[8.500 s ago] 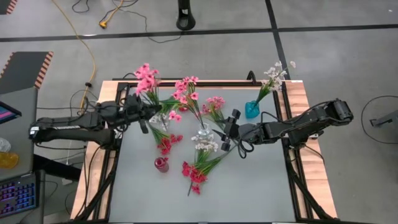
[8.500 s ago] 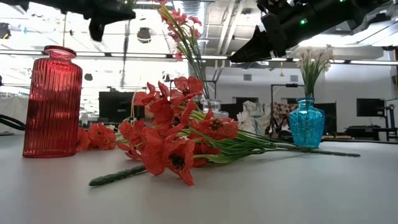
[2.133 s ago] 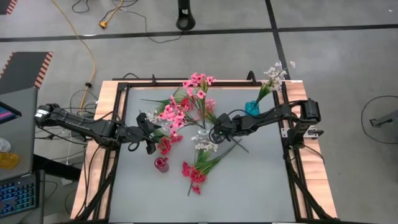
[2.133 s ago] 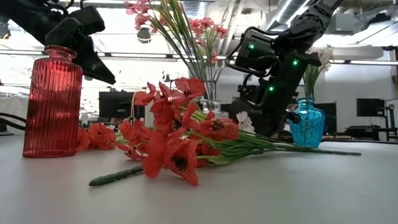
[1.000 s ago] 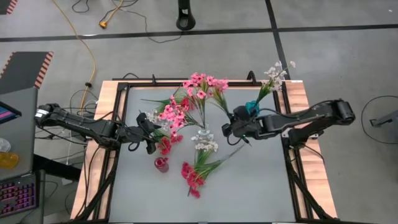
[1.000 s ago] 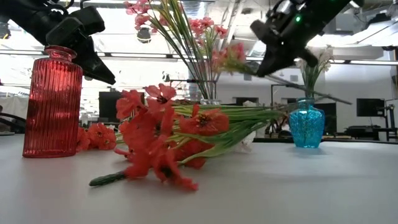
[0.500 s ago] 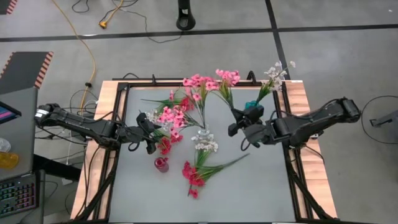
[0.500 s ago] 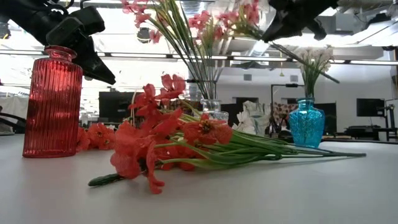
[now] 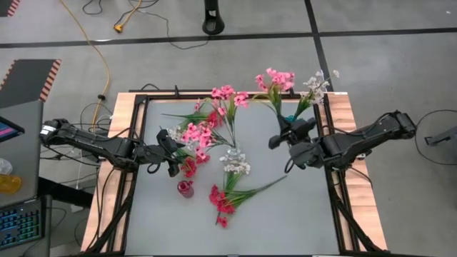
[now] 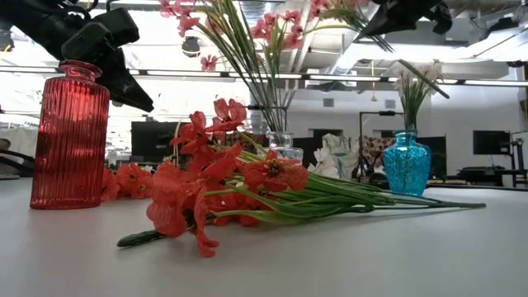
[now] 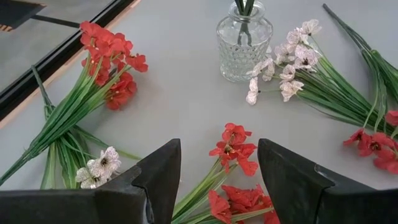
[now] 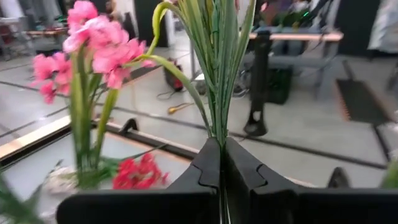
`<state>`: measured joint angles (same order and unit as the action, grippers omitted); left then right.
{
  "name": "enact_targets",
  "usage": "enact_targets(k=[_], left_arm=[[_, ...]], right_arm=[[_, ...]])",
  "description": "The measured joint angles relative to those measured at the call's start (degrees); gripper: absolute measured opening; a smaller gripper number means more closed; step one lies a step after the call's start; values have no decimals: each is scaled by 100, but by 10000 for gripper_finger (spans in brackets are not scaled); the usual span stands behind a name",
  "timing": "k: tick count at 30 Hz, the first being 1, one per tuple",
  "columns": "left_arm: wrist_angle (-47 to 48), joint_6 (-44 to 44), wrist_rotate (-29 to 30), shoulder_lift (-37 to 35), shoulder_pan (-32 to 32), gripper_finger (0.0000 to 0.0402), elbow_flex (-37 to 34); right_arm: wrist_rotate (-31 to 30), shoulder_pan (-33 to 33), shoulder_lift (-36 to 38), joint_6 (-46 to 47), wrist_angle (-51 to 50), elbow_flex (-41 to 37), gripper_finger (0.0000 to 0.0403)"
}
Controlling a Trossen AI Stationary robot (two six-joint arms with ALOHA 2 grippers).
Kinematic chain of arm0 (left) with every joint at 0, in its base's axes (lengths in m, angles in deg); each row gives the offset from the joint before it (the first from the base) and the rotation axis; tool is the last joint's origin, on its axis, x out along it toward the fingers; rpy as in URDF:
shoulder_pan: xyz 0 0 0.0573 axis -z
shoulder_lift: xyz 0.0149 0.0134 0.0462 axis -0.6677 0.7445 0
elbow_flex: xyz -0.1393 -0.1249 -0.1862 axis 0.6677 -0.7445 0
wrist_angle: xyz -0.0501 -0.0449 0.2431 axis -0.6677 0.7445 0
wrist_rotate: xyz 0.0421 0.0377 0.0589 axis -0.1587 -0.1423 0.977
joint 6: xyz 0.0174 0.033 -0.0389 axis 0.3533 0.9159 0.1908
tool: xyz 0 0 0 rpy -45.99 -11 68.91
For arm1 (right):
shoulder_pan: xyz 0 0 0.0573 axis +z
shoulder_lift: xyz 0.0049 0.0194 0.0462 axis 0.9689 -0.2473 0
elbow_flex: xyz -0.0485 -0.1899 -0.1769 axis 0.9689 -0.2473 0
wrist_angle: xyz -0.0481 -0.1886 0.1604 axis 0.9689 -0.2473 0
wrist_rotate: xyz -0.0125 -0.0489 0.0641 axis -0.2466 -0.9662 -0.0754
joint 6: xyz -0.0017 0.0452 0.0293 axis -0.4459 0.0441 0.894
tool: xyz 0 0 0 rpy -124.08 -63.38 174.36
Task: Sort flowers into vase by color
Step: Put the pink flowers into the transparent vase
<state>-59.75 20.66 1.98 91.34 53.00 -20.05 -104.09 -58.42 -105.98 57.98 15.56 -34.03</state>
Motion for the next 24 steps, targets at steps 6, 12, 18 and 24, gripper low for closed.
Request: enact_targets(k=[6, 12, 18, 24], left_arm=[[2, 0, -2, 0, 0, 202, 0], [4, 1, 0, 0, 1, 202, 0], [7, 1, -2, 0, 0, 202, 0], [7, 2, 0, 0, 2, 202, 0]], right_arm=[[-563, 7, 0, -774, 540, 0, 34], [-653, 79, 64, -2247, 1577, 0, 34], [-1075, 85, 159, -3397, 2219, 0, 34], [-1222, 114, 247, -3676, 2356, 0, 34]])
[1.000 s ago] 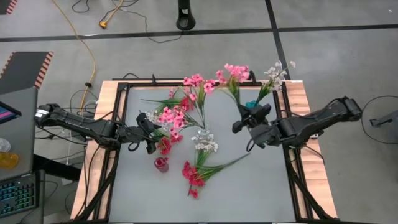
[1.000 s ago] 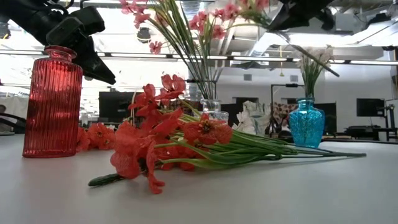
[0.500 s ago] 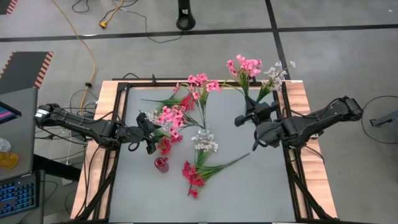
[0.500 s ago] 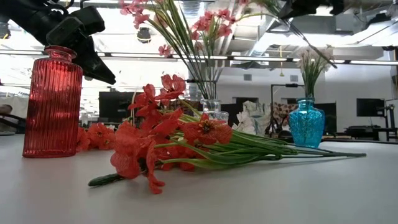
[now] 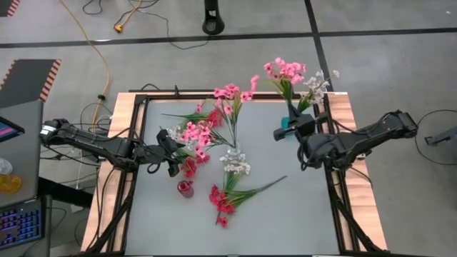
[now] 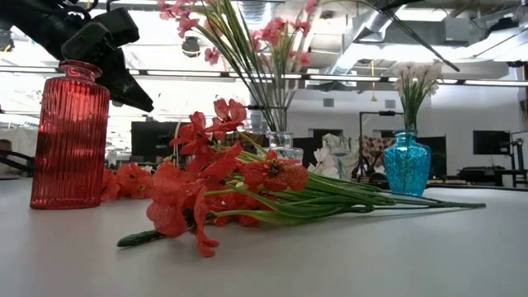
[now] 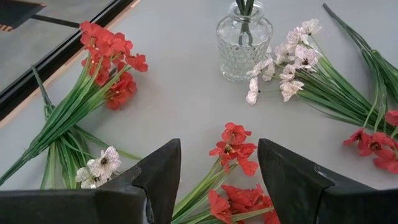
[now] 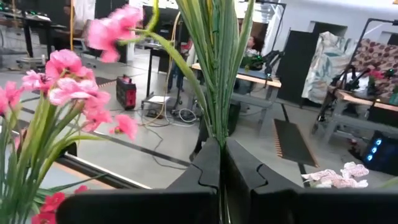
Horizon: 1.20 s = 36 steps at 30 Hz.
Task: Sort flowers into vase by color
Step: Put the pink flowers into the transparent vase
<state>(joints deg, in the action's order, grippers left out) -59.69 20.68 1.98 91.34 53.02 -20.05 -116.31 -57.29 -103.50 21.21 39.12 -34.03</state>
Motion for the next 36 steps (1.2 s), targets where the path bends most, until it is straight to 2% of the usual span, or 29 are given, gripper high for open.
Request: enact_targets(k=[4, 10, 14, 16, 21, 26, 30, 33, 36], left_arm=[[0, -1, 2, 0, -2, 202, 0], [-4, 0, 93, 0, -2, 202, 0], [-18, -3, 170, 0, -2, 202, 1], [-17, -31, 177, 0, -2, 202, 0], [-17, -50, 179, 0, -2, 202, 2], [-17, -55, 186, 0, -2, 202, 2], [-20, -59, 189, 0, -2, 202, 2], [-22, -63, 192, 0, -2, 202, 2], [-22, -66, 192, 0, -2, 202, 2]], right_arm=[[57, 76, 0, 15, 26, -1, 34], [1406, 100, -43, 1041, -1, -24, 35], [1602, -9, -265, 1233, 388, -221, 35], [1925, -73, -395, 1265, 756, -352, 35], [3195, -277, -826, 684, 2583, -748, 35], [5099, -552, -1206, -546, 5154, -1164, 35], [6562, -869, -1593, -766, 6764, -1513, 35], [7109, -1096, -2073, -767, 7732, -1641, 35], [7291, -1256, -2562, -744, 8300, -1641, 35]])
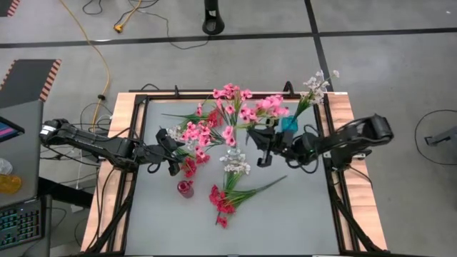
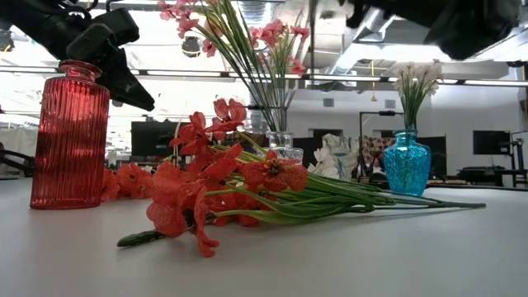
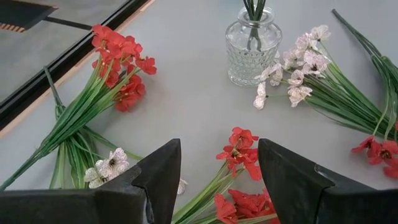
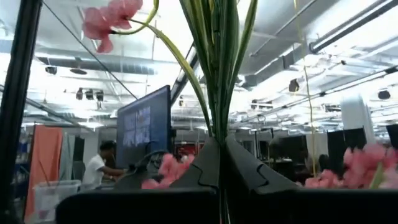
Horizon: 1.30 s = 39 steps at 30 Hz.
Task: Sort flowers into vase by color
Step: Put the pink flowers into the transparent vase
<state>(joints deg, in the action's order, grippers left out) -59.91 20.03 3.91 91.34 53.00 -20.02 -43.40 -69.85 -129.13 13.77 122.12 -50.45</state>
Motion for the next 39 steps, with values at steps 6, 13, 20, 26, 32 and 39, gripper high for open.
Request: enact_targets(k=[6, 13, 20, 26, 32, 39], left_arm=[[-2, 0, 2, 0, 0, 202, 0], [-4, 7, 42, 0, 2, 202, 0], [-2, 7, 44, 0, 0, 202, 0], [-4, 7, 44, 0, 2, 202, 0], [-4, 11, 44, 0, 1, 202, 0], [0, 11, 37, 0, 0, 202, 0]], right_arm=[[51, -241, -648, 300, 9, 162, 36], [68, -268, -1165, 288, 13, 591, 36], [70, -275, -1494, 154, 18, 814, 36], [68, -379, -1736, 156, 16, 908, 36], [66, -449, -1823, 155, 8, 911, 36], [34, -449, -1822, 156, -287, 914, 36]])
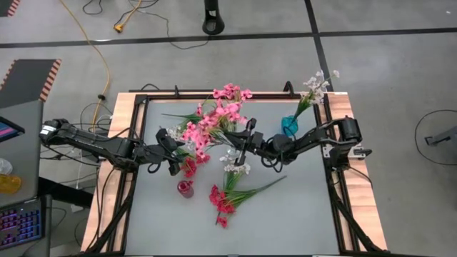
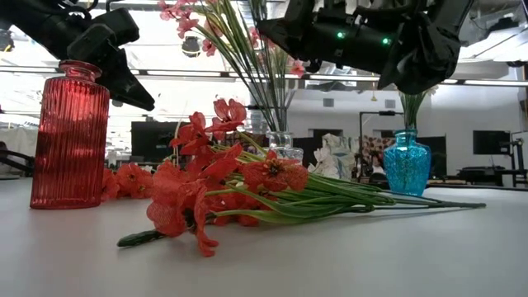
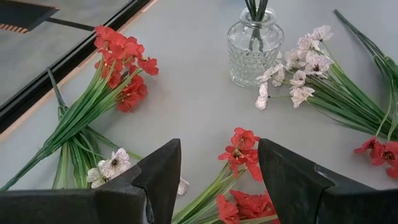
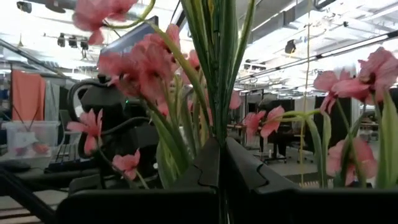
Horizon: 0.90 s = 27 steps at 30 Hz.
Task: Sort flowers into vase by color
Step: Put the pink flowers into the transparent vase
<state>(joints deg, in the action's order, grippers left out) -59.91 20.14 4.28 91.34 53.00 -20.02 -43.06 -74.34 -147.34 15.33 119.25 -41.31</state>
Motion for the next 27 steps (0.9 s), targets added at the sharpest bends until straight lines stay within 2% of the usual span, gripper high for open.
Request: enact_targets(k=[20, 27], left_arm=[[11, 9, -15, 0, 1, 202, 0], [11, 7, -28, 0, 0, 202, 0]], right_arm=[[-36, 0, 1, -348, -401, -2, 51], [-927, 15, 6, -345, -477, -2, 52]])
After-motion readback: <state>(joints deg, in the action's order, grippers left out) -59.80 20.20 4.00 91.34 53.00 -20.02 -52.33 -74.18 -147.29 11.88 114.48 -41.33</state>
